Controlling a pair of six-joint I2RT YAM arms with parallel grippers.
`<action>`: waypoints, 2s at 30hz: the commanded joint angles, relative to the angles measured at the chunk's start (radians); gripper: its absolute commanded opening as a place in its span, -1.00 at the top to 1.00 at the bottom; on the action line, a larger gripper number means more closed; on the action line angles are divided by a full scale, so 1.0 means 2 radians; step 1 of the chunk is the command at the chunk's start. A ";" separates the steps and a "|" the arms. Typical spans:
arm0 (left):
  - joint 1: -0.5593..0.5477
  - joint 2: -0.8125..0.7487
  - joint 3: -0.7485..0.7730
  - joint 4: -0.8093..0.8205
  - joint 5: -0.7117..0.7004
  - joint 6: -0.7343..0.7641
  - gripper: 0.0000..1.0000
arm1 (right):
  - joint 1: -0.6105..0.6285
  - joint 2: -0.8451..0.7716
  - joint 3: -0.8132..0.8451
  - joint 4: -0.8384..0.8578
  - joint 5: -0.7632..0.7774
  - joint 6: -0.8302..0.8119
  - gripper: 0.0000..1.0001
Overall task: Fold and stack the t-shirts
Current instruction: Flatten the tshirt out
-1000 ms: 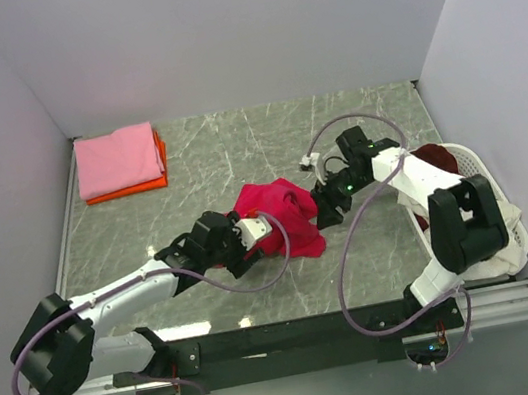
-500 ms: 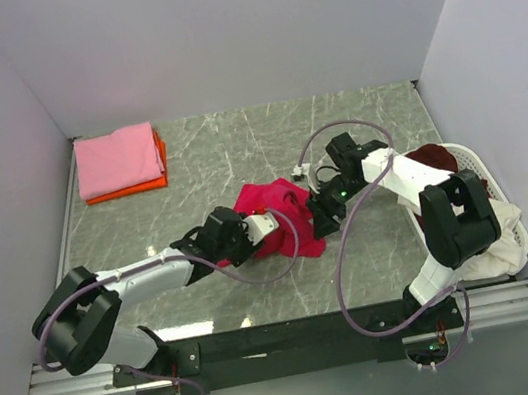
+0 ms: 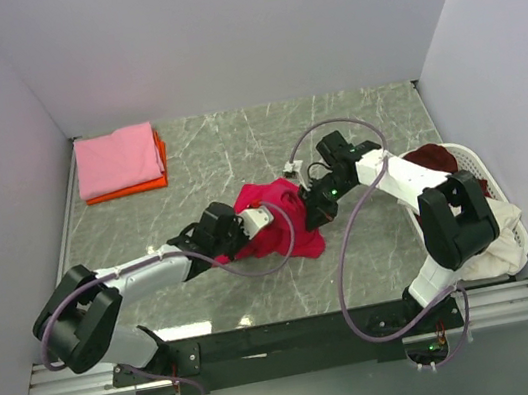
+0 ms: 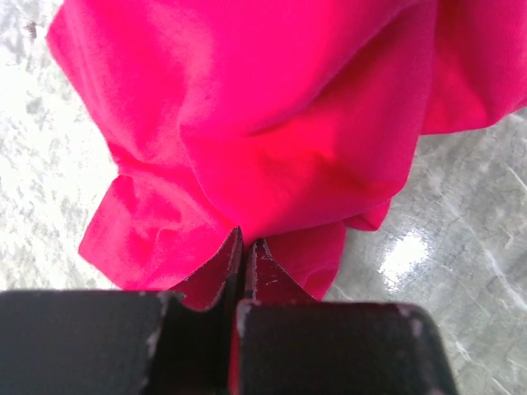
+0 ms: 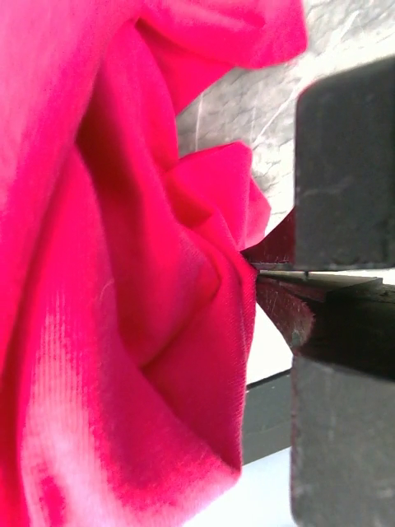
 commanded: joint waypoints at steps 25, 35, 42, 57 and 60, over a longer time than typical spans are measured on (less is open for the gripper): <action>0.176 -0.125 0.318 -0.060 0.121 0.011 0.99 | -0.041 -0.036 0.470 -0.019 0.231 0.038 1.00; 0.071 -0.162 0.313 -0.046 0.271 -0.128 0.99 | -0.070 -0.151 0.435 0.011 0.265 0.042 1.00; 0.024 -0.214 0.245 0.046 0.258 -0.355 0.99 | -0.031 -0.094 0.504 -0.008 0.225 0.088 1.00; 0.026 -0.575 -0.135 -0.254 -0.205 -0.915 -0.17 | 0.164 0.297 0.648 0.015 0.310 0.175 -0.24; 0.026 -0.599 -0.109 -0.314 -0.247 -0.903 -0.66 | 0.145 0.269 0.609 0.027 0.306 0.165 -0.29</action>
